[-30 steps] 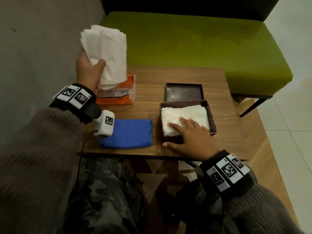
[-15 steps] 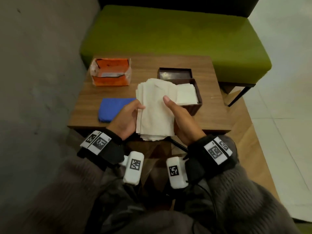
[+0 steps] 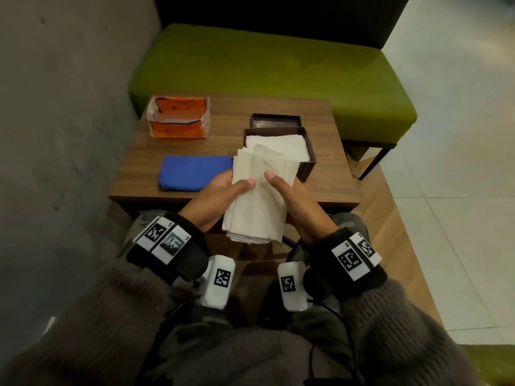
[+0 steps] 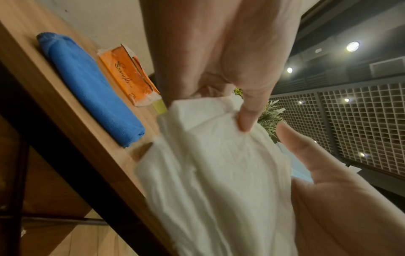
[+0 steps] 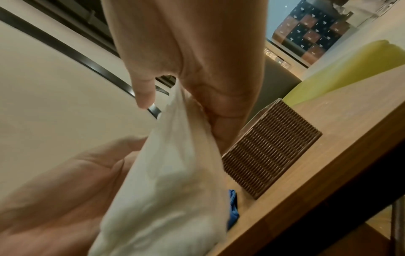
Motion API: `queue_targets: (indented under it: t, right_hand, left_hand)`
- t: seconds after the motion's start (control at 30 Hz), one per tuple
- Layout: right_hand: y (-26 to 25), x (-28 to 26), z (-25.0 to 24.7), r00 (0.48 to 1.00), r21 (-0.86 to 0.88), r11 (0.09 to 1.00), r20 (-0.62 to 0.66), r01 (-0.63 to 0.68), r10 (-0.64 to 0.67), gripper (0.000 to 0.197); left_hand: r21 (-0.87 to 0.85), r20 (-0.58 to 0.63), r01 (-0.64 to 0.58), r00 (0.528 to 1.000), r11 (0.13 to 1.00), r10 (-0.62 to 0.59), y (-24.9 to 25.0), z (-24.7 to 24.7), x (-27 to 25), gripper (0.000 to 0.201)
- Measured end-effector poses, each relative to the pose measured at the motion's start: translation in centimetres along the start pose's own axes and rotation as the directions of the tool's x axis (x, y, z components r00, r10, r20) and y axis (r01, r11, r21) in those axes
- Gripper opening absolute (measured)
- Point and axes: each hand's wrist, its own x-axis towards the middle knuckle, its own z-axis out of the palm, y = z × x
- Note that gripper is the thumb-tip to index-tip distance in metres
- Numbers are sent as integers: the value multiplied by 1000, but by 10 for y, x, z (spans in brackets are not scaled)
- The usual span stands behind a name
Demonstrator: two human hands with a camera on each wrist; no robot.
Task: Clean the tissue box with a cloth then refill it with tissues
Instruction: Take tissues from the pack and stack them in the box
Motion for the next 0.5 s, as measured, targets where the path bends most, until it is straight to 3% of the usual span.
queue_targets:
  t: [0.17, 0.3, 0.37, 0.5]
  right_hand:
    - [5, -2, -11, 992, 16, 999, -117, -44, 45, 28]
    - [7, -5, -16, 987, 51, 997, -151, -51, 58, 33]
    - [7, -4, -16, 978, 172, 985, -203, -4, 40, 34]
    - [8, -4, -15, 969, 444, 891, -246, 98, 15, 39]
  left_hand:
    - [-51, -106, 12, 994, 999, -17, -2, -1, -3, 18]
    - [-105, -67, 45, 996, 993, -52, -5, -5, -6, 25]
    - [-246, -24, 13, 1000, 969, -19, -7, -9, -9, 40]
    - [-563, 111, 17, 992, 827, 55, -14, -13, -18, 75]
